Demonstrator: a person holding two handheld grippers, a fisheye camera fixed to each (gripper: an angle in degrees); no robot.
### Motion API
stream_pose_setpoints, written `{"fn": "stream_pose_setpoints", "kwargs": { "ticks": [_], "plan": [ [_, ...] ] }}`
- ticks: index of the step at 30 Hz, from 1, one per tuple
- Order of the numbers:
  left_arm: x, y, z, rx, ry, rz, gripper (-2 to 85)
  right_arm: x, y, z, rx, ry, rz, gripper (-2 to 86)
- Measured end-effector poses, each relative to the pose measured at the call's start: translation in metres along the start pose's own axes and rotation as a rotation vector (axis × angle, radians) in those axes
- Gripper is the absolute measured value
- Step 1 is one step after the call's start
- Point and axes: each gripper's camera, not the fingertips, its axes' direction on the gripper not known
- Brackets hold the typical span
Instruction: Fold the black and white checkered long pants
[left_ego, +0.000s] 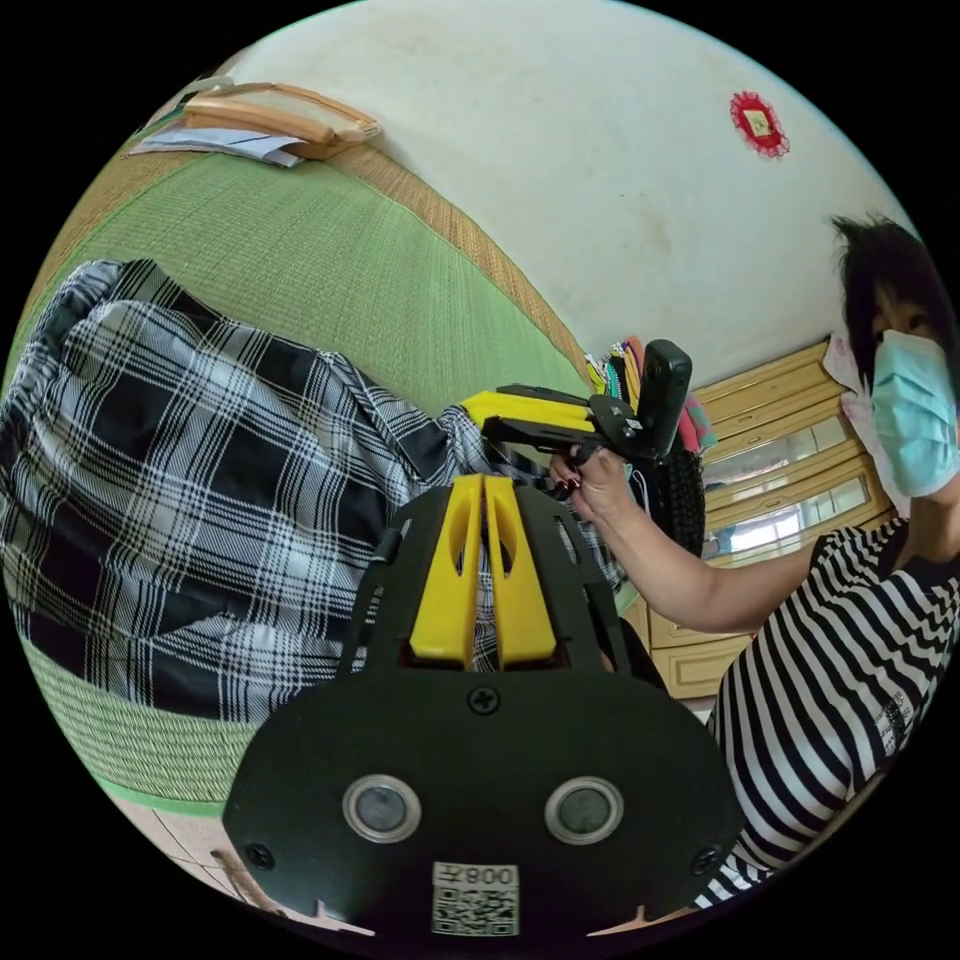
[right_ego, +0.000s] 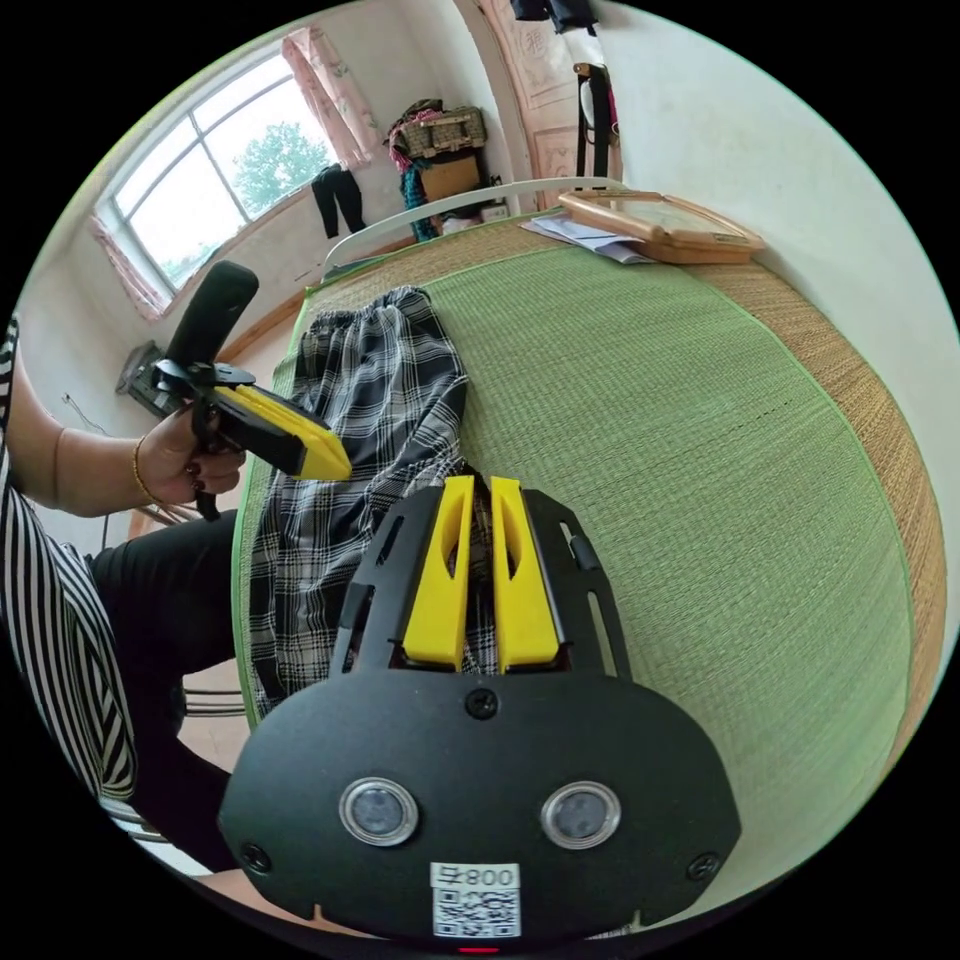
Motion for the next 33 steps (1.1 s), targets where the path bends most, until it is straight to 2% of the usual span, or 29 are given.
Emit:
{"fn": "stream_pose_setpoints", "kwargs": {
  "ticks": [4, 12, 16, 22, 33],
  "plan": [
    [0.001, -0.006, -0.001, -0.001, -0.019, 0.003, 0.5, 0.015, 0.005, 0.001, -0.014, -0.058, -0.027, 6.2],
    [0.019, -0.039, 0.005, -0.050, -0.087, 0.130, 2.3, 0.035, 0.005, 0.009, -0.027, -0.102, -0.032, 1.0],
    [0.027, -0.055, 0.003, -0.051, -0.180, 0.178, 2.4, 0.064, 0.012, 0.001, 0.016, -0.114, 0.068, 0.4],
    [0.010, -0.058, -0.002, -0.103, -0.303, 0.088, 1.4, 0.115, 0.019, 0.007, 0.026, -0.118, 0.222, 0.3],
    [0.018, -0.065, -0.015, -0.099, -0.319, 0.102, 0.3, 0.163, 0.025, 0.028, -0.029, -0.184, 0.308, 0.3]
  ]
}}
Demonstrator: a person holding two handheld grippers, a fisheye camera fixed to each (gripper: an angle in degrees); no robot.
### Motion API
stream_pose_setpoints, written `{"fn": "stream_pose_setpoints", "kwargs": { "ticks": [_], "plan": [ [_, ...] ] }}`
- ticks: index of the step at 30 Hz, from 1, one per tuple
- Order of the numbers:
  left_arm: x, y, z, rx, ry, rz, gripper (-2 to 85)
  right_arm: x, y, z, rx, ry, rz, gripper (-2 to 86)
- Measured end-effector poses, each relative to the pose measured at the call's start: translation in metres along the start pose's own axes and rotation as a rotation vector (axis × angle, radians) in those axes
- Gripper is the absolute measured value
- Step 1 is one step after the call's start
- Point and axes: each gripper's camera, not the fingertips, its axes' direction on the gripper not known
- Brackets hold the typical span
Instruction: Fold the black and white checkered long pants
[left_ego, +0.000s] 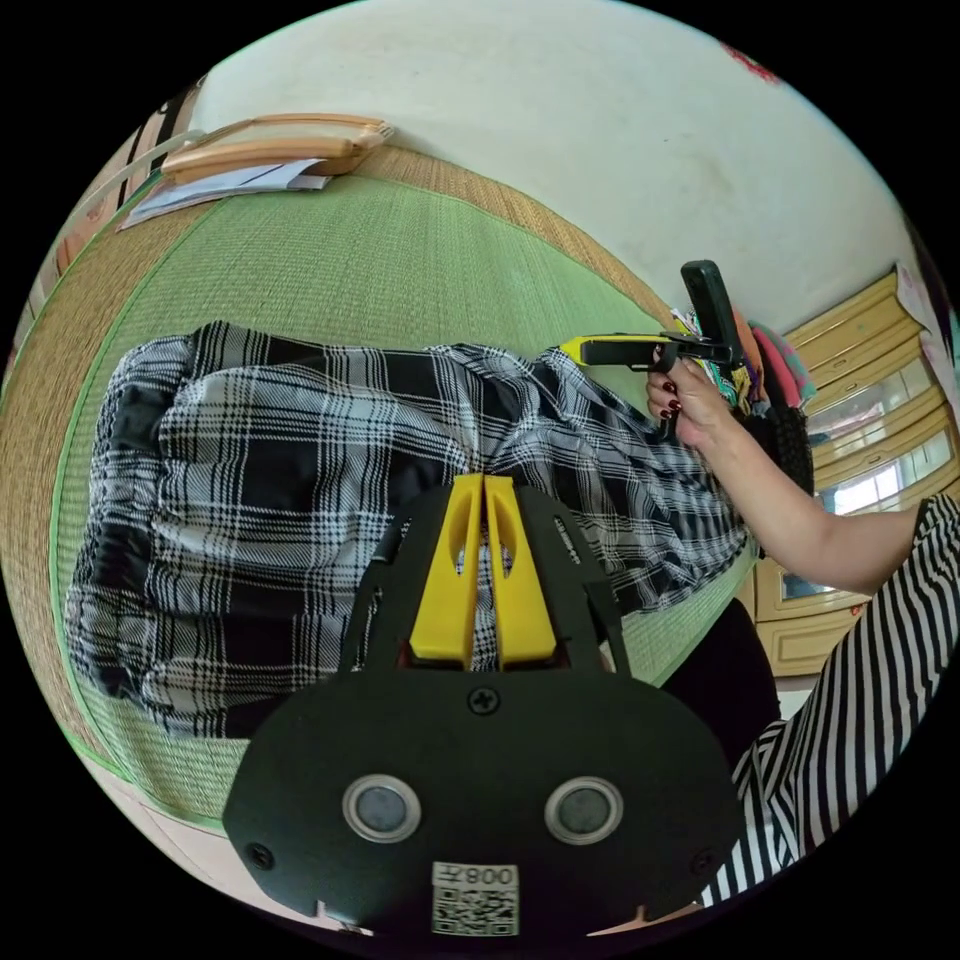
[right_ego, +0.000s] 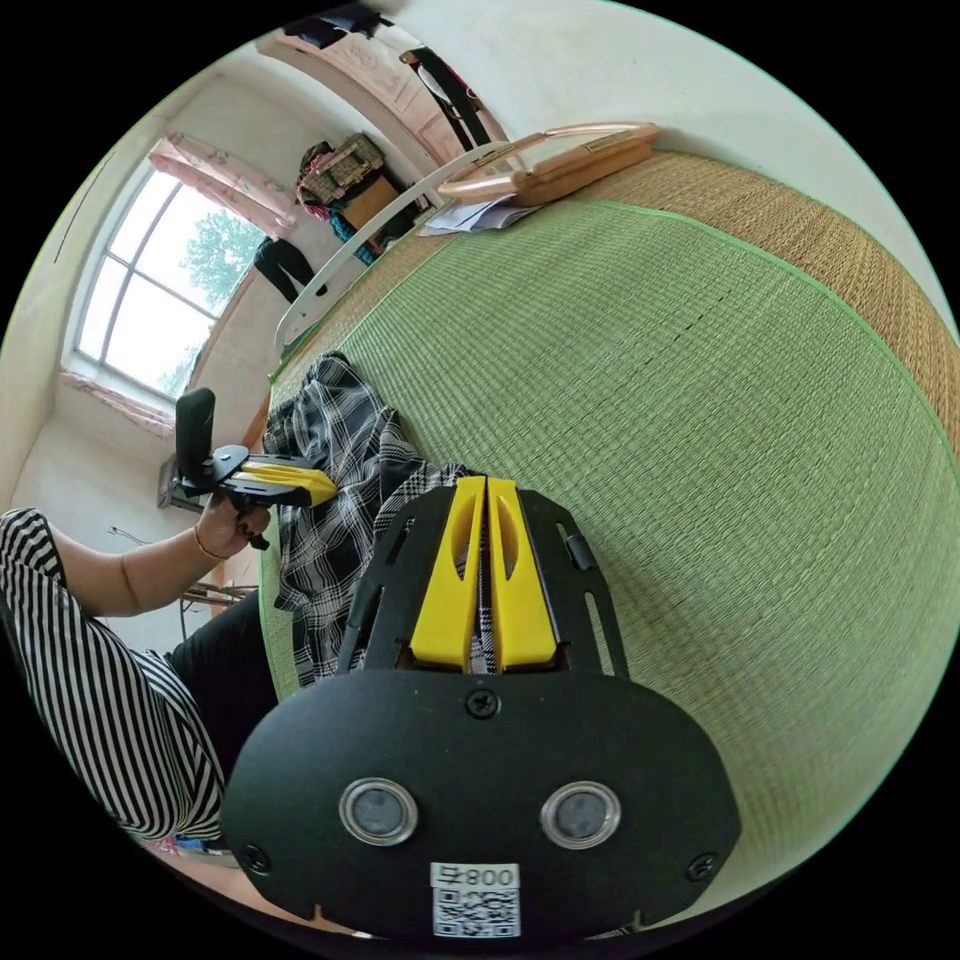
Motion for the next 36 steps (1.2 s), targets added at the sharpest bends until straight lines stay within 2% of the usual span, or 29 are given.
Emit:
{"fn": "stream_pose_setpoints", "kwargs": {
  "ticks": [7, 10, 12, 17, 23, 30, 34, 36],
  "plan": [
    [0.004, -0.008, -0.013, 0.007, -0.010, -0.005, 1.2, 0.015, 0.028, -0.023, 0.053, -0.002, 0.046, 0.7],
    [0.014, -0.017, -0.025, 0.063, 0.068, 0.055, 2.9, 0.001, 0.065, -0.043, 0.086, -0.034, 0.000, 1.9],
    [0.023, -0.026, -0.027, 0.079, 0.101, 0.114, 4.0, -0.017, 0.087, -0.044, 0.070, 0.032, -0.025, 3.1],
    [0.042, -0.065, -0.007, 0.007, 0.052, 0.241, 5.8, -0.055, 0.127, -0.019, -0.046, 0.205, -0.052, 5.6],
    [0.044, -0.092, 0.016, -0.111, 0.001, 0.252, 2.6, -0.061, 0.141, 0.000, -0.060, 0.297, -0.038, 2.8],
    [0.040, -0.094, -0.009, -0.039, 0.050, 0.231, 1.0, -0.074, 0.159, -0.013, 0.014, 0.314, -0.042, 1.0],
    [0.036, -0.094, -0.015, -0.031, 0.064, 0.211, 0.8, -0.077, 0.172, -0.020, 0.068, 0.394, -0.018, 1.2],
    [0.034, -0.094, -0.012, -0.045, 0.047, 0.200, 0.9, -0.069, 0.174, -0.012, 0.050, 0.352, 0.002, 1.6]
  ]
}}
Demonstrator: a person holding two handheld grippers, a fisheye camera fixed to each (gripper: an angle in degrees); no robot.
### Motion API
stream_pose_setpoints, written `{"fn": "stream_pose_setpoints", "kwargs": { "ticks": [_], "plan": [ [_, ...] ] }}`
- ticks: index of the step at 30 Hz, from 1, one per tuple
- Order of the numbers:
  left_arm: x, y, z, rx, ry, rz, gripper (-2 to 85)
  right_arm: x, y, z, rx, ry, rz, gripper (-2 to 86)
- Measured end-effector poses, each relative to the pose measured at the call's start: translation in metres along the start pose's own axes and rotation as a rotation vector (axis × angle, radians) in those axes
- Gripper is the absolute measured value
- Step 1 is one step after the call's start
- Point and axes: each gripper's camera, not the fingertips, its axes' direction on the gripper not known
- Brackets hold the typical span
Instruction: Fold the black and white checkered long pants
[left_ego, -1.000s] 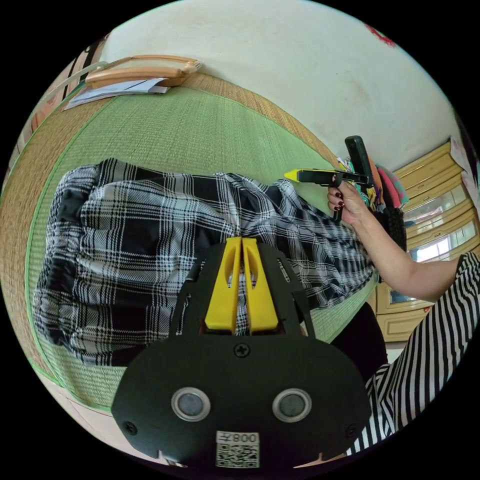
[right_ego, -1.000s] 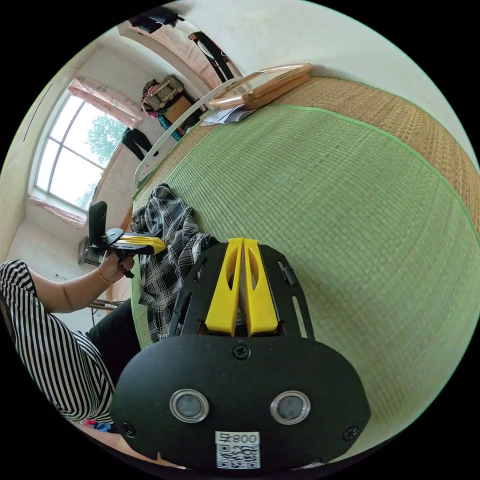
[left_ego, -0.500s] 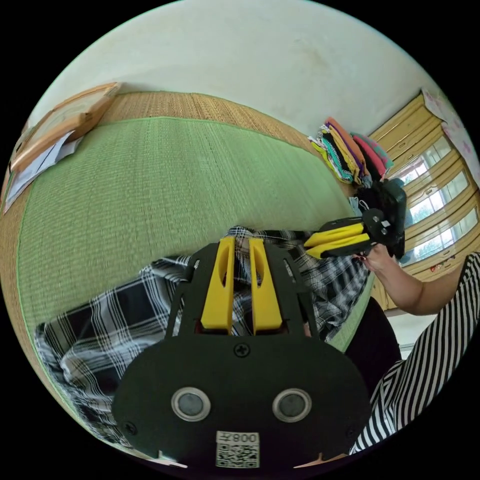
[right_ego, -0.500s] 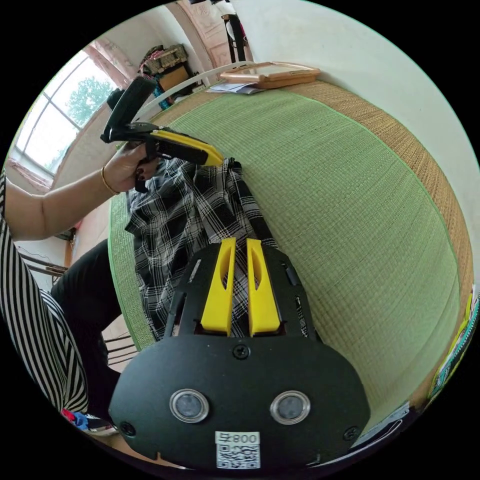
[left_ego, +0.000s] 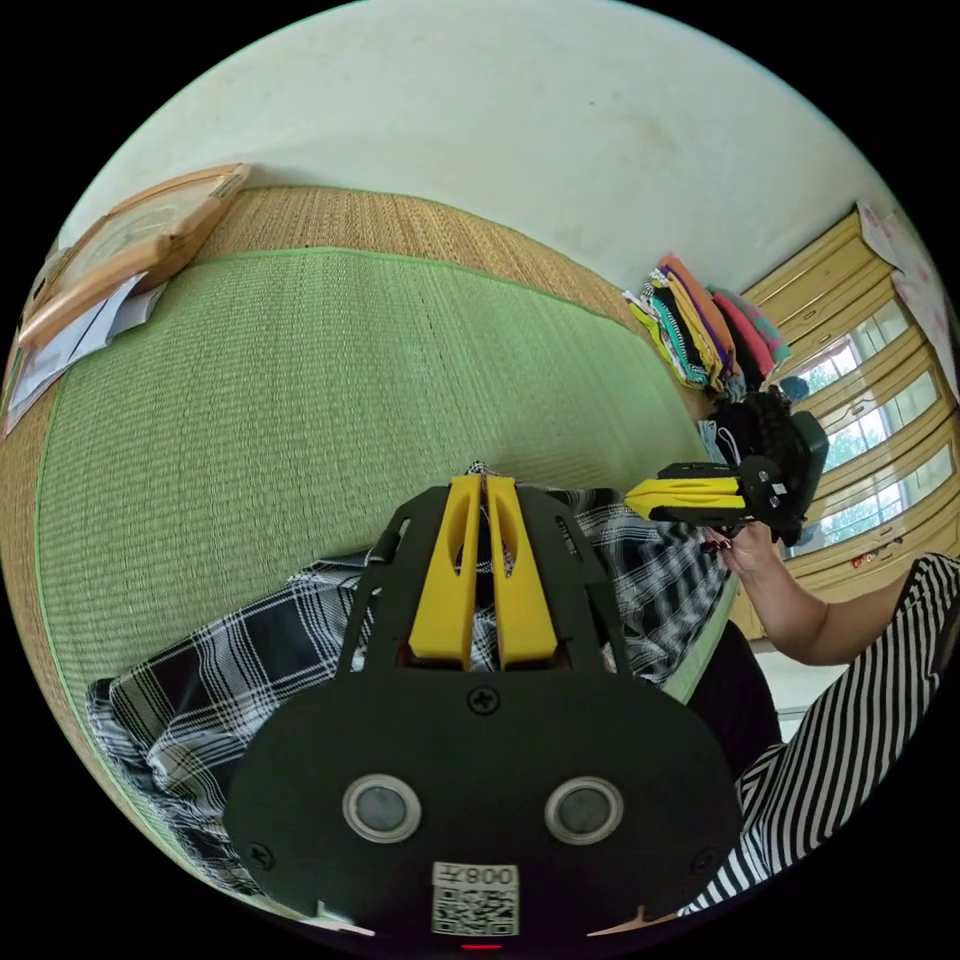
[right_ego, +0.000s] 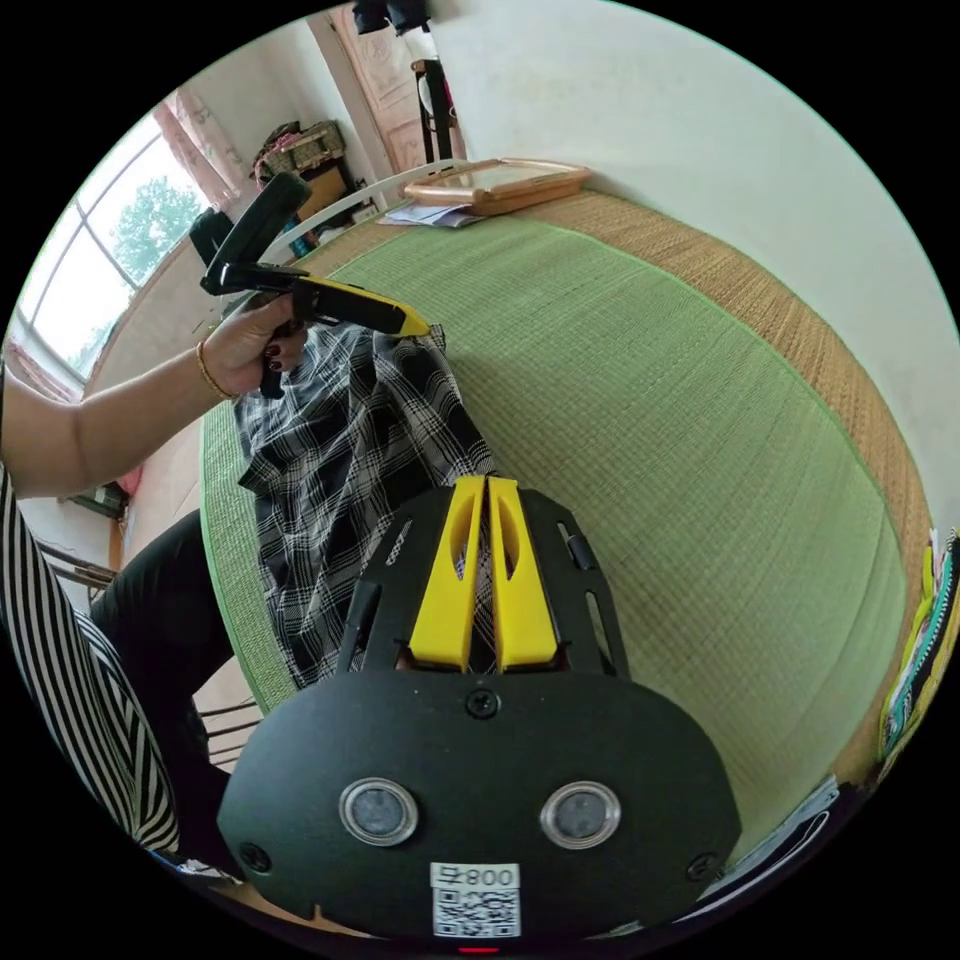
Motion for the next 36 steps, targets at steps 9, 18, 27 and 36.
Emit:
{"fn": "stream_pose_setpoints", "kwargs": {
  "ticks": [9, 18, 27, 36],
  "plan": [
    [-0.007, 0.027, -0.013, 0.063, -0.026, -0.069, 1.7, 0.013, 0.044, -0.024, 0.105, 0.081, 0.185, 3.4],
    [0.005, 0.093, -0.035, 0.044, -0.032, -0.105, 0.5, 0.019, 0.120, 0.002, 0.033, 0.091, 0.306, 0.2],
    [0.004, 0.143, -0.053, -0.044, -0.081, -0.196, 0.2, 0.051, 0.131, 0.005, 0.061, 0.122, 0.390, 0.0],
    [0.022, 0.181, -0.074, -0.113, -0.083, -0.189, 0.1, 0.029, 0.159, -0.003, 0.074, 0.022, 0.383, 0.1]
  ]
}}
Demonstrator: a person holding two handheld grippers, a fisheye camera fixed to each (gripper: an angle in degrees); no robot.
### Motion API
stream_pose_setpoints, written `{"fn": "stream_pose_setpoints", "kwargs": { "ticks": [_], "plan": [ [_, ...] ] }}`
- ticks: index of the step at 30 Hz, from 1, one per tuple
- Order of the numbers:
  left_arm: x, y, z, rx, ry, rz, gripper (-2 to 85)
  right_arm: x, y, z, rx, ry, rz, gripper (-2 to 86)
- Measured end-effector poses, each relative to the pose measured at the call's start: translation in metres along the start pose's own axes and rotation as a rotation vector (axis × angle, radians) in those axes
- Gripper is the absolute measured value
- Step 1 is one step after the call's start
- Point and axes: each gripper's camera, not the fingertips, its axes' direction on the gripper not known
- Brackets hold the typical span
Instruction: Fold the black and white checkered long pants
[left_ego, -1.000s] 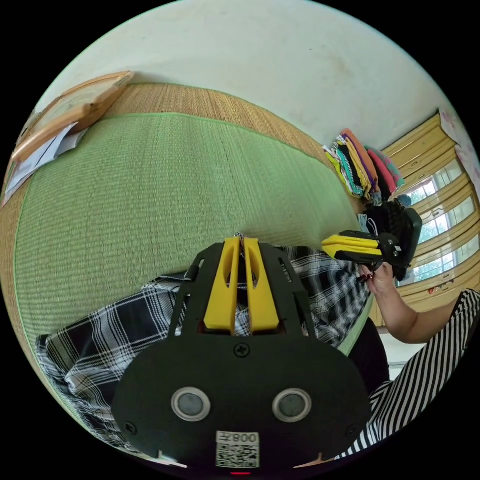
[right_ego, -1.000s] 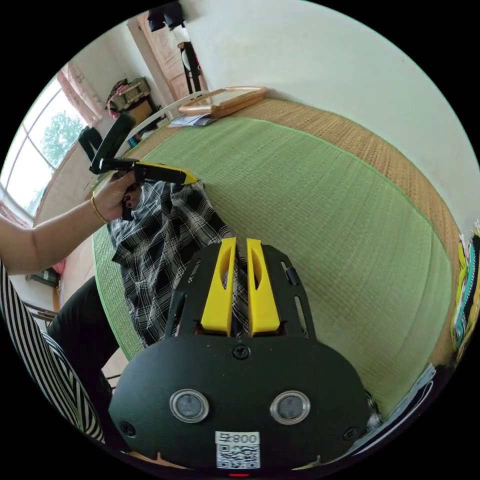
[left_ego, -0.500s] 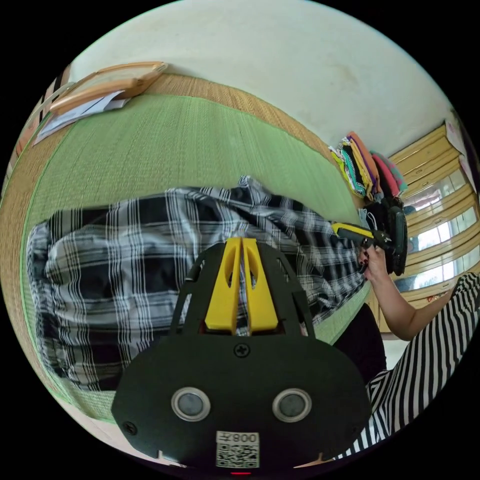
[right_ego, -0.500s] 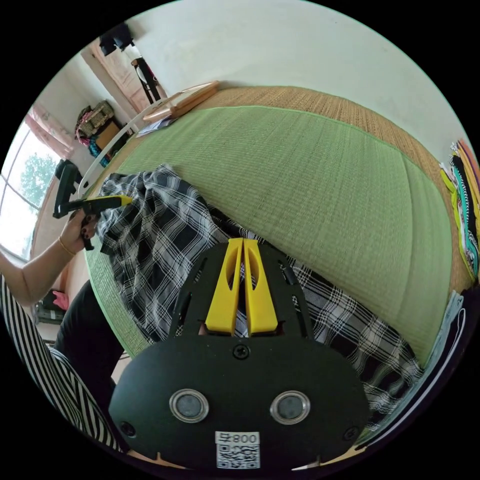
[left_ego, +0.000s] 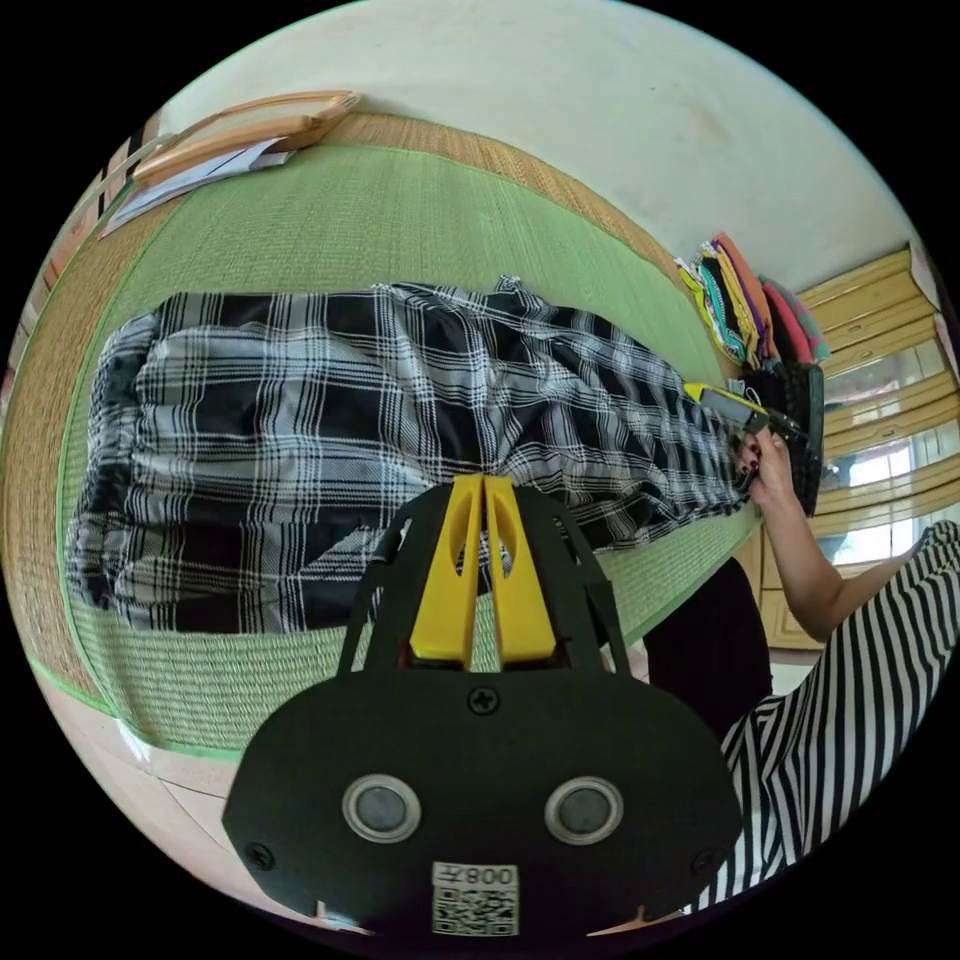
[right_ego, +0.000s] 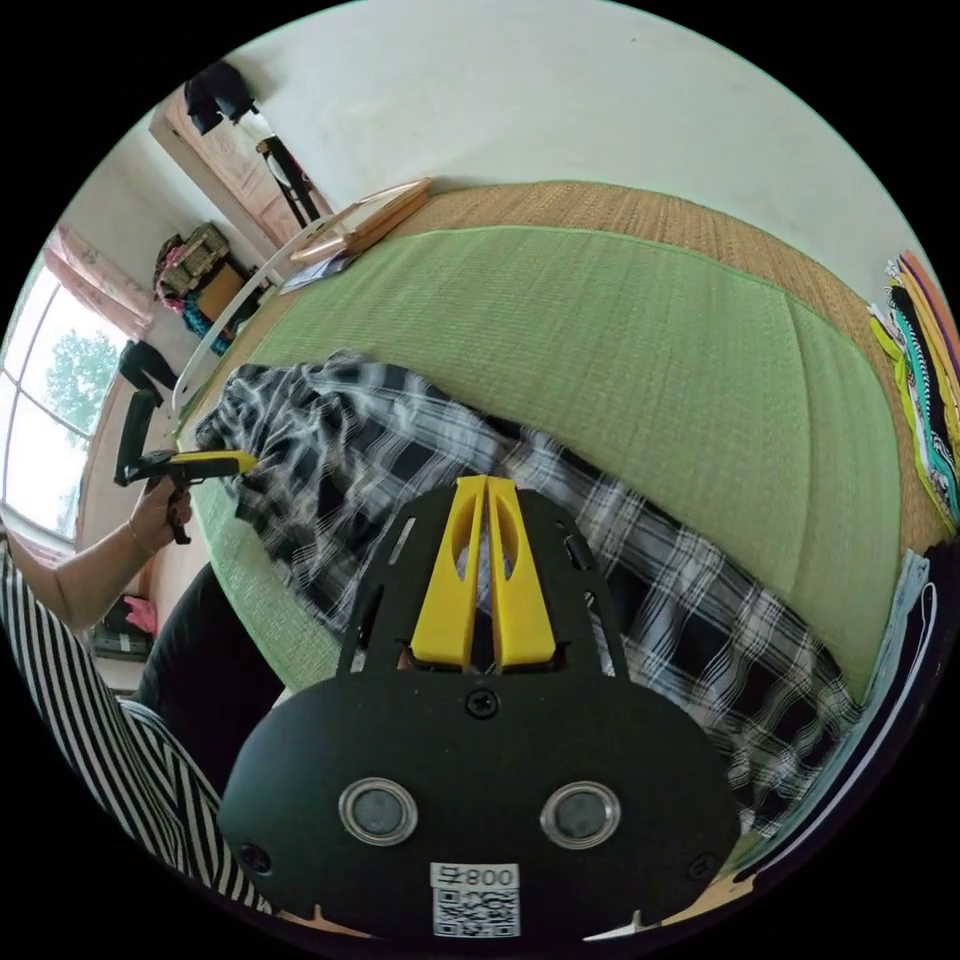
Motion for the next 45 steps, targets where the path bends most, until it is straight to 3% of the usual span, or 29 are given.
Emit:
{"fn": "stream_pose_setpoints", "kwargs": {
  "ticks": [6, 9, 19, 27, 30, 35, 45],
  "plan": [
    [0.002, 0.021, -0.028, 0.014, -0.054, -0.030, 0.1, -0.069, 0.043, 0.021, -0.111, -0.174, -0.178, 0.1],
    [-0.003, 0.033, -0.031, -0.033, -0.096, -0.051, 0.1, -0.086, 0.064, 0.046, -0.207, -0.096, -0.246, 0.1],
    [-0.008, 0.060, -0.069, -0.004, -0.056, -0.130, 0.1, -0.055, 0.088, 0.045, -0.220, -0.170, -0.130, 0.1],
    [0.013, 0.071, -0.103, 0.058, 0.019, -0.125, 0.1, -0.016, 0.122, 0.018, -0.103, -0.172, 0.068, 0.1],
    [0.043, 0.067, -0.098, 0.019, 0.142, -0.024, 0.1, 0.007, 0.144, 0.014, -0.082, -0.097, 0.180, 0.0],
    [0.099, 0.056, -0.079, -0.183, 0.060, 0.146, 0.1, 0.020, 0.178, 0.025, -0.125, 0.018, 0.249, 0.1],
    [0.140, 0.053, -0.140, -0.124, 0.093, 0.136, 0.1, 0.027, 0.226, 0.012, -0.055, -0.022, 0.281, 0.0]
  ]
}}
